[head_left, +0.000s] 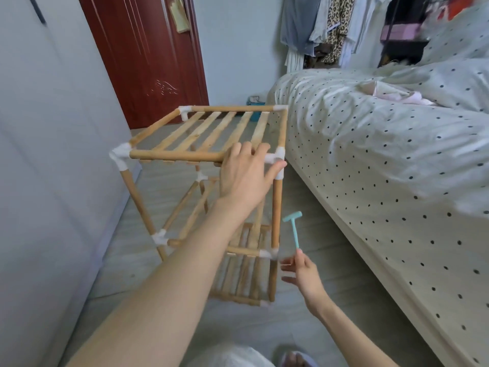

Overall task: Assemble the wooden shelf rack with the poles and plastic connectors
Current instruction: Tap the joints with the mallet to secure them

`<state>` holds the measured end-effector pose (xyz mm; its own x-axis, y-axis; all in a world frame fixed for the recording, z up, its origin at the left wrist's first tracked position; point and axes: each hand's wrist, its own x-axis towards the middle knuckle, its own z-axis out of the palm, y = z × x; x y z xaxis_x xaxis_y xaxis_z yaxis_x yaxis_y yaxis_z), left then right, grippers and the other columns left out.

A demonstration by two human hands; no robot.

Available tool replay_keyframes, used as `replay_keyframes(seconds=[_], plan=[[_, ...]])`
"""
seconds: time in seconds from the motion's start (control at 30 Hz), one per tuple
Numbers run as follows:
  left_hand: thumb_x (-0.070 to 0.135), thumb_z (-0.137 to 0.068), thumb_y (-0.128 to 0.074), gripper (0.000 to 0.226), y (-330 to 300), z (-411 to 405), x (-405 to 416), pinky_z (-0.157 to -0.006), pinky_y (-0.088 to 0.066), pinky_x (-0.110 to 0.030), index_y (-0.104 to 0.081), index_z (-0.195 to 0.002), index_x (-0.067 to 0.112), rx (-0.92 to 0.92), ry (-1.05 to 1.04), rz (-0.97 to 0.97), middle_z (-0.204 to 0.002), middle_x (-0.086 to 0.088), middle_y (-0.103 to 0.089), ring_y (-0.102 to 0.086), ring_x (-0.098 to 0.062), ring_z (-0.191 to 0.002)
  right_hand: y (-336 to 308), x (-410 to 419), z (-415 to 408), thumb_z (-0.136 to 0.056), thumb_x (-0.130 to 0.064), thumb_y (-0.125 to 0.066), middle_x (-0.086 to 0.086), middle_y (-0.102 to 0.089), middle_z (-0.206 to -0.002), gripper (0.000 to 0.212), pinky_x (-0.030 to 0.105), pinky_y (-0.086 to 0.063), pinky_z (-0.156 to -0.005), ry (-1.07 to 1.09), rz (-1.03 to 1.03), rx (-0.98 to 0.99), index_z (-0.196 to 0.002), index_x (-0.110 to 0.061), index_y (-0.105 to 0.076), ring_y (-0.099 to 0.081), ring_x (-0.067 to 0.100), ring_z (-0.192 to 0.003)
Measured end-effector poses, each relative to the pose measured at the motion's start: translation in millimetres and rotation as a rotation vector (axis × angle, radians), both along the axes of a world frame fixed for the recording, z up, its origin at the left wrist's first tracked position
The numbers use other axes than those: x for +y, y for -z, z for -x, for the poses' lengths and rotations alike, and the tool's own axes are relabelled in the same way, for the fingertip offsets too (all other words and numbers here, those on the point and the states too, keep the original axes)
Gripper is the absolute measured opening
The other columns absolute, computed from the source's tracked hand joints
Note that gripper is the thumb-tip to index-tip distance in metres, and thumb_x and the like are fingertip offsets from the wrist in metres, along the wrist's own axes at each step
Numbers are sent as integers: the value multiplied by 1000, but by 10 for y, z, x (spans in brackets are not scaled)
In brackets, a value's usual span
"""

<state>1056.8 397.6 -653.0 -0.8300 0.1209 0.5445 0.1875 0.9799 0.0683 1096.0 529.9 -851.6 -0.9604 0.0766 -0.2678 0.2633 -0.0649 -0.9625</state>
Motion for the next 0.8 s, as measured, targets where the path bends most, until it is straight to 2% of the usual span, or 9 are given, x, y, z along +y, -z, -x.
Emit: replay_keyframes(seconds=[0.1,0.2,0.27,0.33,0.4,0.43,0.57,0.7,0.8], plan=[[38,-96,-42,49,106,67,0,-108,-24,-33,-39,-139,15,27,183,16,-135,-4,-48,-38,-21,-126,144,338,-41,-102,-31,-26,7,-48,-60,41,25,-38,-44,100,-127,-71,-70,-10,-42,-43,17,-47],[21,-95,-44,58,171,87,-155,-117,-2,-34,-21,-148,16,22,233,115,-153,0,-27,-21,-17,-140,151,611,87,-102,-32,-26,3,-36,-55,42,27,-28,-44,345,-137,-103,-66,-14,-39,-31,16,-46],[14,-92,-45,66,173,92,-134,-116,2,-33,-14,-150,18,2,214,127,-156,2,-17,-15,-16,-142,96,659,115,-102,-33,-24,3,-35,-56,41,24,-30,-38,538,-8,-144,-69,-16,-39,-31,16,-46],[12,-88,-47,73,158,107,-43,-117,0,-36,-10,-150,19,-28,180,143,-157,3,-13,-15,-16,-141,173,542,74,-103,-34,-24,0,-34,-52,40,18,-27,-32,400,106,-206,-69,-17,-37,-30,13,-41],[12,-85,-49,79,159,123,23,-118,-1,-38,-5,-151,19,-49,146,148,-158,3,-8,-13,-16,-141,269,343,-25,-103,-35,-24,-4,-33,-47,41,19,-28,-34,31,149,-242,-69,-16,-36,-29,10,-37],[11,-84,-49,81,156,134,35,-118,-1,-38,-4,-151,20,-59,139,150,-158,3,-6,-12,-16,-142,273,294,-49,-103,-36,-24,-6,-32,-46,40,20,-28,-35,-44,165,-216,-70,-16,-36,-28,10,-37],[11,-84,-49,83,135,148,35,-116,0,-37,-1,-150,20,-79,135,160,-158,4,-2,-11,-16,-141,212,331,-32,-103,-35,-24,-4,-29,-51,38,20,-25,-36,275,284,-155,-72,-17,-36,-26,9,-41],[10,-82,-50,84,143,138,47,-116,-1,-37,-1,-150,19,-77,140,152,-159,3,-2,-11,-17,-141,242,252,-135,-102,-37,-26,-5,-32,-49,39,21,-28,-37,56,312,-240,-71,-17,-36,-30,9,-39],[9,-82,-50,85,141,141,46,-116,1,-37,-1,-150,19,-81,141,141,-159,3,-1,-8,-17,-143,178,380,-75,-102,-38,-26,-3,-28,-52,38,15,-23,-32,430,370,-185,-70,-18,-35,-26,6,-32]])
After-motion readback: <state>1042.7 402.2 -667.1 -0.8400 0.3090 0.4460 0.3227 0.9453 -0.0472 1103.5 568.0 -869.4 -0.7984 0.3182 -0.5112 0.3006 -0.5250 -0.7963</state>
